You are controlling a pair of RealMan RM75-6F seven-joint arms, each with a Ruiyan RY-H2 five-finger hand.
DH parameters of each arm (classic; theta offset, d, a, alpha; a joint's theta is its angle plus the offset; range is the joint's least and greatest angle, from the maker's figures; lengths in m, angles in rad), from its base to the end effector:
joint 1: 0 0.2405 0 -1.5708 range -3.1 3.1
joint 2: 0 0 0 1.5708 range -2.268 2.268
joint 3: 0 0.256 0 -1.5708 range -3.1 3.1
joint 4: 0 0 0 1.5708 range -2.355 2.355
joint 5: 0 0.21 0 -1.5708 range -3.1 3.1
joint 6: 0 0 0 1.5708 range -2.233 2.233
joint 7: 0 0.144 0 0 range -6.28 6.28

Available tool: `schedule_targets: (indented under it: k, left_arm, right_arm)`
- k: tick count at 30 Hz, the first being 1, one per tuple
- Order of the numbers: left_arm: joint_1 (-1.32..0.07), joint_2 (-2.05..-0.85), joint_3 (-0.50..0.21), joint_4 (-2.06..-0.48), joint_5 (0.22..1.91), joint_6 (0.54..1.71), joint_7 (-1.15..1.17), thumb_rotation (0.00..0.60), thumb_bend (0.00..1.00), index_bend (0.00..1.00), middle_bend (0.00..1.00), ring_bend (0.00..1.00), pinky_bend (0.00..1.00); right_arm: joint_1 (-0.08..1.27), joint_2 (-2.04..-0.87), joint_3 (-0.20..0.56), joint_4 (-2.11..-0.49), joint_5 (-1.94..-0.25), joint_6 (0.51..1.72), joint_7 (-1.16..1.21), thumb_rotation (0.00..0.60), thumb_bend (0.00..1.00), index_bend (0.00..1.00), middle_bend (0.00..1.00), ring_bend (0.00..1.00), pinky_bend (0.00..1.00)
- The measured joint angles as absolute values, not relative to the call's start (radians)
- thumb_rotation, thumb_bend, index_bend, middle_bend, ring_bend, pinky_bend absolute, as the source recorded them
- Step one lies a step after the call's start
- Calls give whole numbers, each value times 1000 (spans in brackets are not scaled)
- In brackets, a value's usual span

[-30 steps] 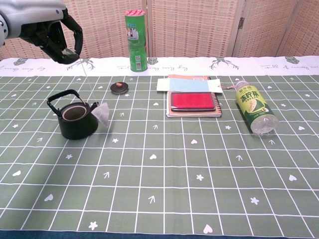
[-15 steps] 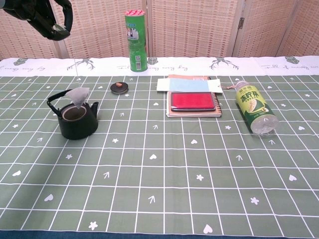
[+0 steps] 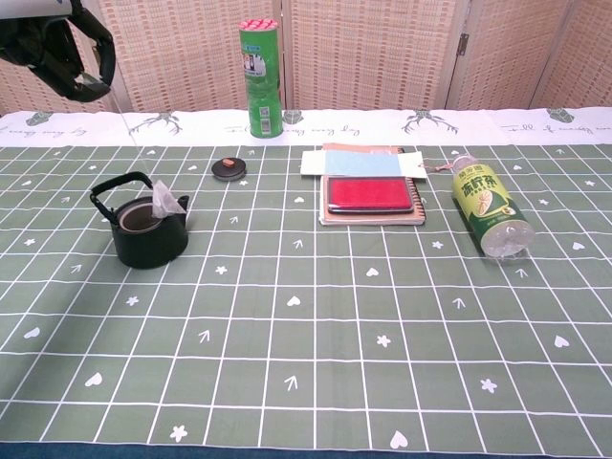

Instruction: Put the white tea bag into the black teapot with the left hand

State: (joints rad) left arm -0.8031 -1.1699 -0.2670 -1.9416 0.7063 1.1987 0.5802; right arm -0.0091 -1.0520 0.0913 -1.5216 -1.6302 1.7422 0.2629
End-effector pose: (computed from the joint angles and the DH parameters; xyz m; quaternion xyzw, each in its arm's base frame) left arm -0.1172 0.3493 0.1116 -0.6600 -0.3902 -0.3717 0.5234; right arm -0.3096 -0.1552 0.2185 0.5478 -0.3242 0.5057 0.5823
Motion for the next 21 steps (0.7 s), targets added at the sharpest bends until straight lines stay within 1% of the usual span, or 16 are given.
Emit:
schedule_targets:
  k: [11, 21]
  left_arm:
    - [-769, -1138, -250, -1915, 739, 1172, 505, 600, 599, 629, 1000, 1000, 1000]
    - [-703, -1137, -207, -1896, 803, 1154, 390, 600, 599, 630, 1000, 1000, 1000]
  right_arm:
    - [1, -1058, 94, -1529, -1620, 1717, 233, 600, 420, 0, 0, 0, 0]
    - [-2, -1059, 91, -1529, -1625, 1724, 235, 600, 419, 0, 0, 0, 0]
